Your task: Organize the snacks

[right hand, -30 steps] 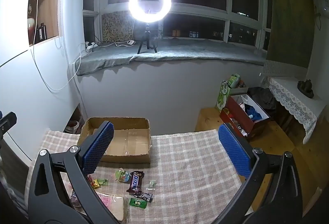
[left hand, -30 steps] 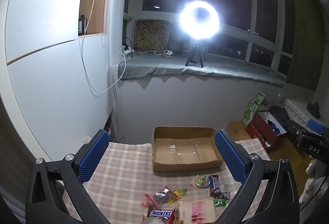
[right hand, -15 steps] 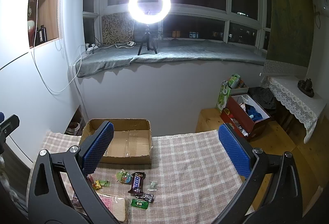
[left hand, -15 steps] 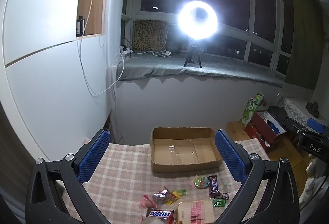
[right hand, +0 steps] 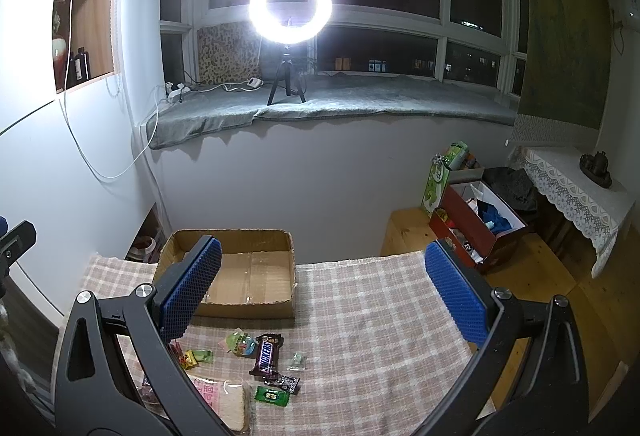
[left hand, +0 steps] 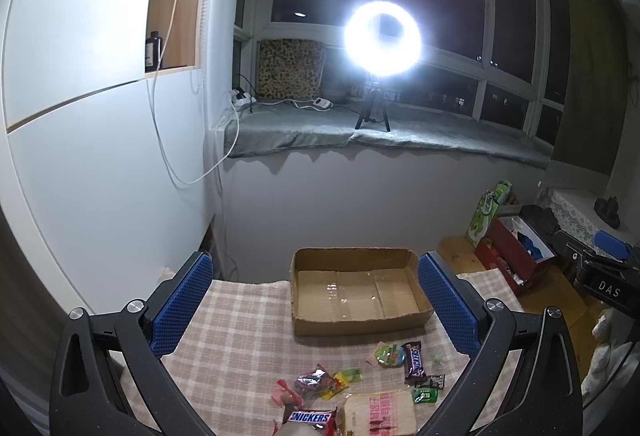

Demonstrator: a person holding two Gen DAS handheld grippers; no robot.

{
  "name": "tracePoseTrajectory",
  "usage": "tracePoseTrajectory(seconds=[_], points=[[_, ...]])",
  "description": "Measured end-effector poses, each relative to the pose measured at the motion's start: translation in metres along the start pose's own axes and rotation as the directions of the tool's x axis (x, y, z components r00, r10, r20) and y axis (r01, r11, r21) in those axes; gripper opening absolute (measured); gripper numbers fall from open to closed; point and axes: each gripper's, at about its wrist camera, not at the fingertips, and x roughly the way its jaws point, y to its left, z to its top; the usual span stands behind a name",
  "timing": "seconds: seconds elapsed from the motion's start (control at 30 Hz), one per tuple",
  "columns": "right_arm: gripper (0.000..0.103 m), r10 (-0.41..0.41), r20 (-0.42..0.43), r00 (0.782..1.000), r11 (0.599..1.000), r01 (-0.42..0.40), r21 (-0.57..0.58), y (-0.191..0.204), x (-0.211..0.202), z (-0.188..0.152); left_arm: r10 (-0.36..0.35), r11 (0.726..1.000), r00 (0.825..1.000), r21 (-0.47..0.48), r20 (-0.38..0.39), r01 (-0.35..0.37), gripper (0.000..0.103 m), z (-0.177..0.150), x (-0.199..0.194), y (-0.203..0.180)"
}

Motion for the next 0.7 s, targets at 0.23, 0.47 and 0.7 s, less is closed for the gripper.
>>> tracePoseTrajectory(seconds=[0.23,0.47,0.7], points=[[0.103,0.001,0.000,1.000,1.000,-0.001,-0.001,-0.0004,0.0010,-0.0006,-0.007,1.000,1.000,0.003,0.001,0.007,0.102,-0.0019,0.0004,-0.0019],[0.103,0.001,-0.002,1.000,1.000,-0.001,0.003,-0.0005,0.0014,-0.0002,-0.010,1.000,1.000,0.003,0.000,0.010,0.102,-0.0017,0.0011,-0.0026],[0.103,-0.001,-0.006,1.000,1.000,0.001,0.002,-0.0006,0.0033,-0.0019,-0.009,1.000,1.000,0.004,0.000,0.009,0.102,-0.0013,0.0008,-0.0028]])
